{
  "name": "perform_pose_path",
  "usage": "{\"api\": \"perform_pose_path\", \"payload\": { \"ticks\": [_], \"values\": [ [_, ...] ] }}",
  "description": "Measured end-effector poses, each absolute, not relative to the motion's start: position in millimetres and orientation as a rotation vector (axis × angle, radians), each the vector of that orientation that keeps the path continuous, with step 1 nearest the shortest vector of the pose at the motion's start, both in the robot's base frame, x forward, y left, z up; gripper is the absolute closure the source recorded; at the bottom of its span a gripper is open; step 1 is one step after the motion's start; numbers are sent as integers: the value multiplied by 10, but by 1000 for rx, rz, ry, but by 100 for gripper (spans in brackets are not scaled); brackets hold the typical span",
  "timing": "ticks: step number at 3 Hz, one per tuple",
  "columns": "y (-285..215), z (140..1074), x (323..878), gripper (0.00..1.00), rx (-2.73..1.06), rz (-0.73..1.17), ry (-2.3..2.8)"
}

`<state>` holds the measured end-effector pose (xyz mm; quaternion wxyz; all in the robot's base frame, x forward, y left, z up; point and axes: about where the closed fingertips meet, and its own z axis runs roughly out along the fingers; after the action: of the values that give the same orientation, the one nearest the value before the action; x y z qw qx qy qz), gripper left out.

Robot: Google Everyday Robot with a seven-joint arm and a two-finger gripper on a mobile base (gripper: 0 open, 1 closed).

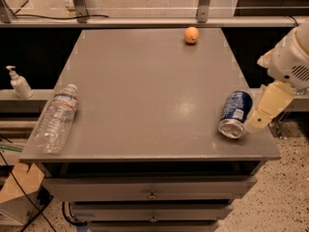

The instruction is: Pick pepsi can

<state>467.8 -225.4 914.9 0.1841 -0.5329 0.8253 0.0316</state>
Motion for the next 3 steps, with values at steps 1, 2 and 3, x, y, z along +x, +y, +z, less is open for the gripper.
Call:
{"api": "perform_pose_path", "payload": {
  "ticks": [1,2,3],
  "values": [
    [-2275,8890,4813,0,-1435,184,2355],
    [-2277,8662,4909,0,-1382,287,2369],
    [-2206,8505,4949,0,-1365,358,2375]
  ]
}}
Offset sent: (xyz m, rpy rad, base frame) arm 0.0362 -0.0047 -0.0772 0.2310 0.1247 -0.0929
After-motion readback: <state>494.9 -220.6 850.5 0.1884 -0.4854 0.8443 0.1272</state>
